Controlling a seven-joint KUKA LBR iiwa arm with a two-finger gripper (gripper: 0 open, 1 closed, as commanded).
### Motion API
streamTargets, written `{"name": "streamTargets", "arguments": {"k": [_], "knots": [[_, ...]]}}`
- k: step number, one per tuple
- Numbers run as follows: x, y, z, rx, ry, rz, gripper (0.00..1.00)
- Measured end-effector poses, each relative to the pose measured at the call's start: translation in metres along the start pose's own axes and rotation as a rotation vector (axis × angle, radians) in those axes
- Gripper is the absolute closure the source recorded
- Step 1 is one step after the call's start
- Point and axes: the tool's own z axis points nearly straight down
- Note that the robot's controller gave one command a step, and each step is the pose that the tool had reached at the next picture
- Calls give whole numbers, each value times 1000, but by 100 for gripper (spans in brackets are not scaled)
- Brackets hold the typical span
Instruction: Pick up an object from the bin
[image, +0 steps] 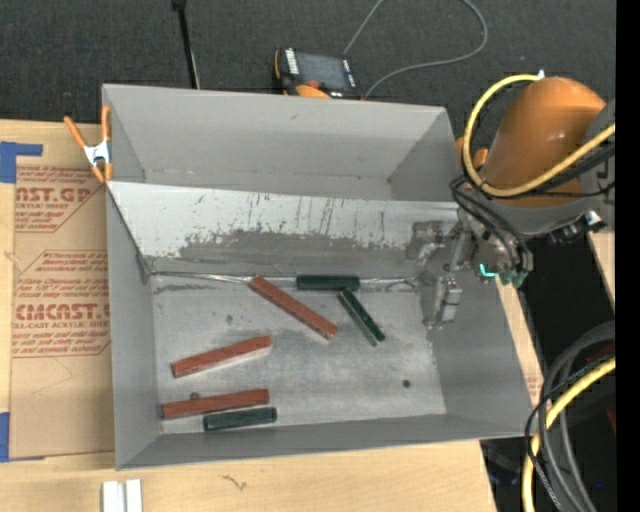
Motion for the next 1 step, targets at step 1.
{"name": "streamTargets", "arguments": {"k": [1], "knots": [[15,25,54,-2,-1,-45,0]]}}
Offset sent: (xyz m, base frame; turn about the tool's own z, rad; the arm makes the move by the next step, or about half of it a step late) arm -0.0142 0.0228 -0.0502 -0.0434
